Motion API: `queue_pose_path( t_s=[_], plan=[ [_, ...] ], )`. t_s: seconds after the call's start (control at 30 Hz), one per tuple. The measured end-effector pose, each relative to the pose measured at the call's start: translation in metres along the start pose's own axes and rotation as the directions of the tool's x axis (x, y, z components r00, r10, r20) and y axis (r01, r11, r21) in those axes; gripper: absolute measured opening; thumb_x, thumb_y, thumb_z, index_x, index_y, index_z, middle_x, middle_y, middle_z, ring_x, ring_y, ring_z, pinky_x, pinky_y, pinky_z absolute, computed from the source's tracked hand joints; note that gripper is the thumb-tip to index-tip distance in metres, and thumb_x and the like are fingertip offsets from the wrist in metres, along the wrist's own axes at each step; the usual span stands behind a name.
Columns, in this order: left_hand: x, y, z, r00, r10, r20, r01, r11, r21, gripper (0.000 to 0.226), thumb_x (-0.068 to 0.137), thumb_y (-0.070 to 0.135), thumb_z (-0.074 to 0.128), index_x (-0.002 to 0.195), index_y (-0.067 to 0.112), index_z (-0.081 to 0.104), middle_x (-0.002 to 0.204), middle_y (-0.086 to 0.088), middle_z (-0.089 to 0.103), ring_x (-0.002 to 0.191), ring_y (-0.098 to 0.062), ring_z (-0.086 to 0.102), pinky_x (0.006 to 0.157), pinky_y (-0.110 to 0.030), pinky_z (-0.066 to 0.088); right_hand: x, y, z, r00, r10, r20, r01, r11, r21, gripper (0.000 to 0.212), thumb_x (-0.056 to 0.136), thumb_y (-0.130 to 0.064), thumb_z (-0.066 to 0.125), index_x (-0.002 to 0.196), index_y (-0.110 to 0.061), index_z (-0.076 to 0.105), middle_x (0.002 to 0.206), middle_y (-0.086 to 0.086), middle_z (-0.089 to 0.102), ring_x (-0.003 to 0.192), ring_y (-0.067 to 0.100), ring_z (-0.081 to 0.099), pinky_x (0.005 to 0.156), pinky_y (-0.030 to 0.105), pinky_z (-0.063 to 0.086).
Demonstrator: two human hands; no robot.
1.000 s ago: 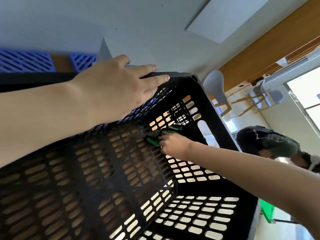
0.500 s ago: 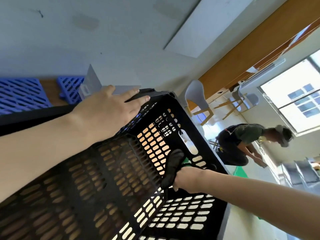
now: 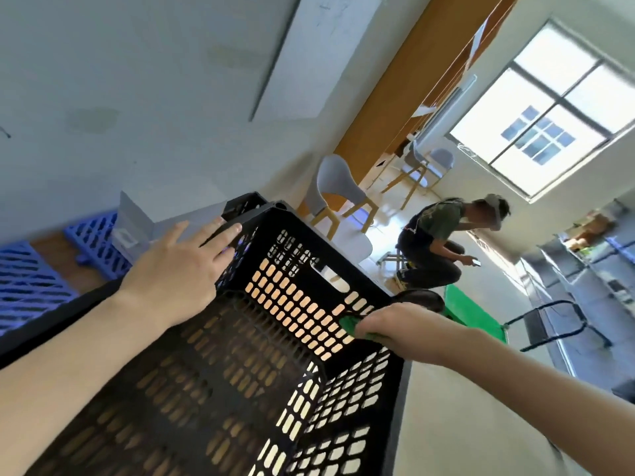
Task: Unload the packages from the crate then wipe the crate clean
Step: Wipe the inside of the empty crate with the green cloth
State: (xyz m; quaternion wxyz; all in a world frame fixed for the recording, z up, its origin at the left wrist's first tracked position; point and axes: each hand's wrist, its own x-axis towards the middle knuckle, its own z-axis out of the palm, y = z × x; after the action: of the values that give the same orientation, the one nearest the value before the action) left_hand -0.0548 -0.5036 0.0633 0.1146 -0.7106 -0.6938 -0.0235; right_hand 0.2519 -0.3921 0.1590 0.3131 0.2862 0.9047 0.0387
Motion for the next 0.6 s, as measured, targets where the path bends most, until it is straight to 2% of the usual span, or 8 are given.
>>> queue_pose_path(
  t_s=[0.07, 0.13, 0.2, 0.27, 0.33, 0.4, 0.53, 0.6],
  plan=[
    [-0.001, -0.003, -0.006, 0.997, 0.028, -0.072, -0.037, 0.991, -0.130, 0.052, 0.075, 0.033, 0.074, 0.125, 0.018, 0.066, 0.150, -0.007, 0.044, 0.139, -0.024, 0.041, 0.106, -0.046, 0.038, -0.011, -0.018, -0.009, 0.991, -0.024, -0.128, 0.034, 0.996, 0.077, 0.033, 0.098, -0.020, 0.047, 0.127, -0.033, 0.055, 0.124, -0.011, 0.060, 0.116, 0.010, 0.053, 0.101, 0.030, 0.041],
    [-0.004, -0.003, -0.008, 0.985, 0.025, -0.172, -0.073, 0.957, -0.279, 0.040, 0.067, 0.026, 0.082, 0.105, 0.019, 0.075, 0.134, -0.005, 0.061, 0.128, -0.025, 0.053, 0.103, -0.043, 0.041, -0.021, -0.036, -0.016, 0.958, -0.042, -0.285, 0.098, 0.977, 0.187, 0.035, 0.097, -0.020, 0.051, 0.129, -0.032, 0.054, 0.128, -0.012, 0.058, 0.122, 0.008, 0.050, 0.103, 0.029, 0.040],
    [-0.009, 0.003, -0.015, 0.973, -0.017, -0.229, -0.079, 0.911, -0.404, 0.032, 0.076, 0.034, 0.070, 0.106, 0.022, 0.073, 0.131, -0.001, 0.062, 0.129, -0.021, 0.052, 0.104, -0.043, 0.042, -0.029, -0.053, -0.019, 0.905, -0.017, -0.426, 0.162, 0.938, 0.306, 0.038, 0.096, -0.021, 0.054, 0.131, -0.035, 0.053, 0.131, -0.016, 0.057, 0.125, 0.003, 0.048, 0.105, 0.025, 0.038],
    [-0.019, 0.014, -0.030, 0.979, -0.096, -0.180, -0.022, 0.828, -0.561, 0.041, 0.082, 0.048, 0.051, 0.113, 0.028, 0.070, 0.131, 0.008, 0.061, 0.130, -0.013, 0.050, 0.106, -0.035, 0.039, -0.033, -0.066, -0.021, 0.850, 0.049, -0.524, 0.202, 0.889, 0.411, 0.042, 0.096, -0.026, 0.055, 0.134, -0.040, 0.049, 0.133, -0.021, 0.054, 0.124, -0.004, 0.045, 0.105, 0.018, 0.035],
    [-0.033, 0.026, -0.044, 0.981, -0.176, -0.081, 0.077, 0.736, -0.673, 0.036, 0.087, 0.047, 0.057, 0.120, 0.034, 0.064, 0.126, 0.019, 0.059, 0.123, -0.003, 0.050, 0.100, -0.021, 0.037, -0.034, -0.076, -0.021, 0.801, 0.103, -0.589, 0.252, 0.835, 0.488, 0.045, 0.096, -0.030, 0.055, 0.136, -0.045, 0.044, 0.134, -0.026, 0.051, 0.123, -0.011, 0.042, 0.104, 0.012, 0.033],
    [-0.052, 0.041, -0.056, 0.963, -0.268, 0.011, 0.182, 0.625, -0.759, 0.037, 0.086, 0.047, 0.065, 0.122, 0.038, 0.060, 0.120, 0.025, 0.059, 0.114, 0.002, 0.052, 0.095, -0.021, 0.040, -0.033, -0.085, -0.019, 0.746, 0.157, -0.648, 0.329, 0.758, 0.563, 0.046, 0.094, -0.029, 0.057, 0.136, -0.044, 0.045, 0.132, -0.030, 0.052, 0.122, -0.015, 0.042, 0.102, 0.008, 0.033],
    [-0.094, 0.068, -0.063, 0.821, -0.554, 0.140, 0.400, 0.381, -0.834, 0.043, 0.080, 0.044, 0.072, 0.119, 0.047, 0.053, 0.114, 0.018, 0.059, 0.107, -0.001, 0.057, 0.098, -0.033, 0.047, -0.030, -0.106, -0.011, 0.628, 0.288, -0.723, 0.506, 0.555, 0.661, 0.047, 0.090, -0.017, 0.064, 0.133, -0.033, 0.052, 0.124, -0.027, 0.059, 0.120, -0.010, 0.050, 0.101, 0.012, 0.039],
    [-0.108, 0.082, -0.070, 0.741, -0.634, 0.224, 0.467, 0.245, -0.850, 0.048, 0.078, 0.044, 0.074, 0.115, 0.051, 0.045, 0.111, 0.014, 0.059, 0.100, -0.003, 0.060, 0.091, -0.029, 0.050, -0.028, -0.115, -0.008, 0.596, 0.336, -0.730, 0.569, 0.464, 0.678, 0.047, 0.089, -0.012, 0.066, 0.131, -0.030, 0.055, 0.122, -0.025, 0.062, 0.118, -0.007, 0.052, 0.100, 0.014, 0.042]
  ],
)
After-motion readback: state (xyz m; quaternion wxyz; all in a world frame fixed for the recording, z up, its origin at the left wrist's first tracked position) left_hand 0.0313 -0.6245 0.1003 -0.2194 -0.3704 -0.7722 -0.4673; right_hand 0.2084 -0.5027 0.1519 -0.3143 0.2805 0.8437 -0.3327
